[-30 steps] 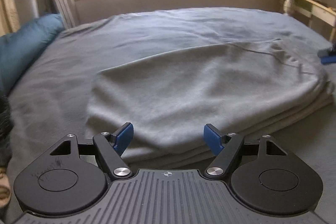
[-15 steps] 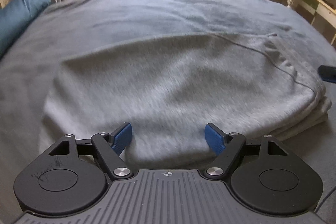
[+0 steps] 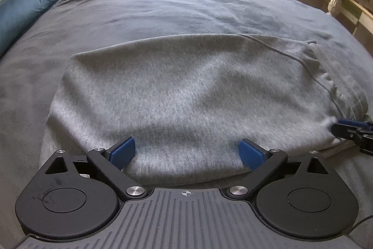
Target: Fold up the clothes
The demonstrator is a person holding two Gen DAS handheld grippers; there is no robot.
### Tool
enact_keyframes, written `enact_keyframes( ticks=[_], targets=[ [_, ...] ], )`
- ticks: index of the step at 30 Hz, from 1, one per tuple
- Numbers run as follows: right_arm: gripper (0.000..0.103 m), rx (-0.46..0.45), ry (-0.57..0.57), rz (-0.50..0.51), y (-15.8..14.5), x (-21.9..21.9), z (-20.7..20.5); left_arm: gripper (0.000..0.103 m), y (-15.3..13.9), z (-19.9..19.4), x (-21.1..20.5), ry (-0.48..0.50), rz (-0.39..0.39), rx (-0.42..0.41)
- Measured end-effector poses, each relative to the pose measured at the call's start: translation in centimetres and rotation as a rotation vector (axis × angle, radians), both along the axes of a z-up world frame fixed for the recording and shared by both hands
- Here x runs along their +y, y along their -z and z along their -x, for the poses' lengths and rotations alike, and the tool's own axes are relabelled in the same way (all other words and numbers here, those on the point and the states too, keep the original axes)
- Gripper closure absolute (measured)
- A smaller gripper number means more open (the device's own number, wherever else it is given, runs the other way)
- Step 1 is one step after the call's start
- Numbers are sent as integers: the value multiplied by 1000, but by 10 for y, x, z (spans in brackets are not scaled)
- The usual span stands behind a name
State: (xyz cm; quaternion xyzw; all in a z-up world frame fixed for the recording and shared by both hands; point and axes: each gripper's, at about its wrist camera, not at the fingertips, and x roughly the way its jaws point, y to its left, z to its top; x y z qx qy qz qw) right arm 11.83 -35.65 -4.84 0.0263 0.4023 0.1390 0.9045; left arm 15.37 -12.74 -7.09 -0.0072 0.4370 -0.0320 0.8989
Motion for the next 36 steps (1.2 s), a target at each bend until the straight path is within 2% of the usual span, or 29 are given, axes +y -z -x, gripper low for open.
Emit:
enact_keyframes(
  ticks=[3,9,13,25,31,36],
  targets=[
    [75,10,12,-11,1,1,-3,6,-4,2,2,5,-5,-9],
    [72,27,19,7,1,6,-4,6,-24,8,9,-16,36,-58],
    [67,44,27,2,0,8,-6,6,-31,9,12,-22,22,-56],
    [65,63,39,-2,-1,10,-7,0,-22,10,13,-14,-27,13],
    [62,63,35,3,-1,12,-6,0,-25,11,17,-33,-13,5],
    [62,72,36,5,-2,13,-8,0,-29,11,17,-70,-72,-2]
  ],
)
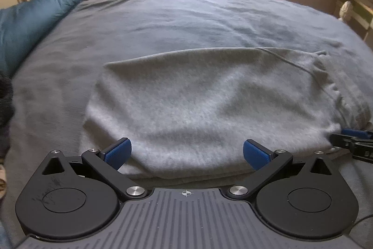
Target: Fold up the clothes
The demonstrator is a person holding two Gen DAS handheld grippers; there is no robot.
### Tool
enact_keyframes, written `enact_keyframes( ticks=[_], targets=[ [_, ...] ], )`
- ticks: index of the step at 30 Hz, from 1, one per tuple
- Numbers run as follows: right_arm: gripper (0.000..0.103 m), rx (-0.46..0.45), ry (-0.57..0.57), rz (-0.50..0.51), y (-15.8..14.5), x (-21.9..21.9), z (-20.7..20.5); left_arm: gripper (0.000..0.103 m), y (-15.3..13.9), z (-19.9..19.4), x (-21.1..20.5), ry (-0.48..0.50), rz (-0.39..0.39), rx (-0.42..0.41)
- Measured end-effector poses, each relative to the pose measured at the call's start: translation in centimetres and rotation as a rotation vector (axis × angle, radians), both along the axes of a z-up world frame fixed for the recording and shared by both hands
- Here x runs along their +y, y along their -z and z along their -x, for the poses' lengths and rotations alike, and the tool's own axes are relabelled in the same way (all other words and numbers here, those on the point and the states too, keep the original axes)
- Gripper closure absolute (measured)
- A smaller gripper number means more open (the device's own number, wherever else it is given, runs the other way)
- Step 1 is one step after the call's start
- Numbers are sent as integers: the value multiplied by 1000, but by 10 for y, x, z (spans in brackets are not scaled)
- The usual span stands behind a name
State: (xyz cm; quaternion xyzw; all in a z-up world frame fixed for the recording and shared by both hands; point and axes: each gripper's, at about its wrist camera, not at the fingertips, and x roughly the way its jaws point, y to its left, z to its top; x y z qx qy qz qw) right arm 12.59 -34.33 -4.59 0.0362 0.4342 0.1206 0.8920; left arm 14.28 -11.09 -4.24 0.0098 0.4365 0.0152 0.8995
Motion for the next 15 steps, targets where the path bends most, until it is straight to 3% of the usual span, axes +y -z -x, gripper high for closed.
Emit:
enact_keyframes(
  ticks=[4,9,15],
  targets=[
    [61,7,1,21,-8,4,-2,0,5,-5,0,-11,-35,29],
    [60,-54,-43,28,-30,18,-3,0,10,-7,1,-16,-35,53],
    [40,-112,-95,108,-24,37,-9,0,18,-9,4,-26,-20,84]
  ],
)
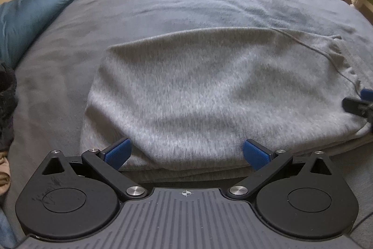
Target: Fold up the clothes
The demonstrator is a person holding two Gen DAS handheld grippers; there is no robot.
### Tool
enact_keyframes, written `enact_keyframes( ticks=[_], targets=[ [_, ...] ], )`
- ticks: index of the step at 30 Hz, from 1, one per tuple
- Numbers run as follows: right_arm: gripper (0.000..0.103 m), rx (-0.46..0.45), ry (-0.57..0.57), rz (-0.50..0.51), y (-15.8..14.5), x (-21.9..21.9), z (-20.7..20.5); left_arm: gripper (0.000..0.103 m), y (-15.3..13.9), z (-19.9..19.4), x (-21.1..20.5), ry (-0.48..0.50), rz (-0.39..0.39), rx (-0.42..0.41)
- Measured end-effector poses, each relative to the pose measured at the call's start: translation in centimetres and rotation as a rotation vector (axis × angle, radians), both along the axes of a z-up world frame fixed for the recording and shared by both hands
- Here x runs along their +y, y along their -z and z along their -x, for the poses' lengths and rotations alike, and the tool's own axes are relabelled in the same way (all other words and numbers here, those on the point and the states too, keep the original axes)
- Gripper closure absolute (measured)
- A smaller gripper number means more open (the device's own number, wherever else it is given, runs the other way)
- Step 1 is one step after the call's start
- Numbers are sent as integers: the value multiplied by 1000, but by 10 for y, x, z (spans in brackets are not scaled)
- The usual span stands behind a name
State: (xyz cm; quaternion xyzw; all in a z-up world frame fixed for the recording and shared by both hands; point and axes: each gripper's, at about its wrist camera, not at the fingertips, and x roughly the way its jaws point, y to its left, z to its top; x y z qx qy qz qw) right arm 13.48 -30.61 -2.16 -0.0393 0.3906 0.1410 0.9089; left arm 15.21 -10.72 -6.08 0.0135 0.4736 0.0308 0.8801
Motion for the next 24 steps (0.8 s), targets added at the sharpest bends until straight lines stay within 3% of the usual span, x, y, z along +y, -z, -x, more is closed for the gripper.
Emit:
enact_keyframes(
  ticks=[4,9,11,14,24],
  targets=[
    [33,38,-40,91,29,8,-1,0,4,-1,2,-6,17,14],
    [27,53,-44,107,29,12,-4,0,6,-3,4,-8,25,21],
    [21,77,-39,95,28,13,-7,0,7,-3,4,-6,26,21],
    [0,116,-45,79,29,18,-11,0,8,-2,5,0,27,23],
    [0,165,-46,113,29,25,-15,0,11,-4,7,2,38,30]
  ],
)
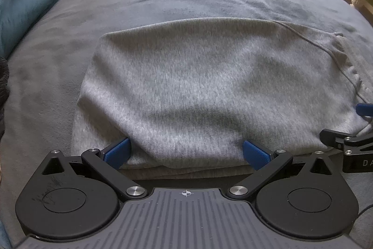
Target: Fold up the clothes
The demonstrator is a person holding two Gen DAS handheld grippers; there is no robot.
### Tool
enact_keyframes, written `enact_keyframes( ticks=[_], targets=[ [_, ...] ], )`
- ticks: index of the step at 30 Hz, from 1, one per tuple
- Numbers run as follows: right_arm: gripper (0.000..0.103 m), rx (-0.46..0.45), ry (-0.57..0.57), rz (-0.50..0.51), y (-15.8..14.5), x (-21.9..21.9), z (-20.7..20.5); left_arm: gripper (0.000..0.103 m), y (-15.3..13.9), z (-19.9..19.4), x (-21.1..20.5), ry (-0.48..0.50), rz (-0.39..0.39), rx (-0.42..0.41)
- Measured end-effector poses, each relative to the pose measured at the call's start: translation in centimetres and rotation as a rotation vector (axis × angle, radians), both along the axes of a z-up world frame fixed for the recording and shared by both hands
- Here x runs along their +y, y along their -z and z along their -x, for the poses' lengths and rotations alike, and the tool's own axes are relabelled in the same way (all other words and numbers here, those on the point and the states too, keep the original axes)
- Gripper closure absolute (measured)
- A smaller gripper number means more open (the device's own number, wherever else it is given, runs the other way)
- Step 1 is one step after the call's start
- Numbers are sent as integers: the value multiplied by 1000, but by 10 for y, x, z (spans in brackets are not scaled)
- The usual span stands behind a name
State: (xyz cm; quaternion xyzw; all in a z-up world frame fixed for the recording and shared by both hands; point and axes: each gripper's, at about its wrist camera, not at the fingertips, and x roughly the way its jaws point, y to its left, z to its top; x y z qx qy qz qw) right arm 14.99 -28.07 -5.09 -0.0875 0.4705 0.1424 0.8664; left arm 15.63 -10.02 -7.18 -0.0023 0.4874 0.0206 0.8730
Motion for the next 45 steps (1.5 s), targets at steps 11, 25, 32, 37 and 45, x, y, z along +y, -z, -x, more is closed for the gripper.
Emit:
enact_keyframes(
  ticks=[11,25,32,37,45],
  targets=[
    [0,42,6,17,-2,3,-7,0,5,0,6,5,28,1],
    [0,51,-7,3,-2,2,-9,0,9,-1,12,-6,76,12],
    [0,14,33,-75,-27,0,-14,0,10,1,16,-7,94,7],
    [0,-48,44,-95,-44,12,-32,0,11,1,17,-5,95,-3],
    [0,-32,34,-25,-3,37,-51,0,-7,16,25,94,102,-111]
  ],
)
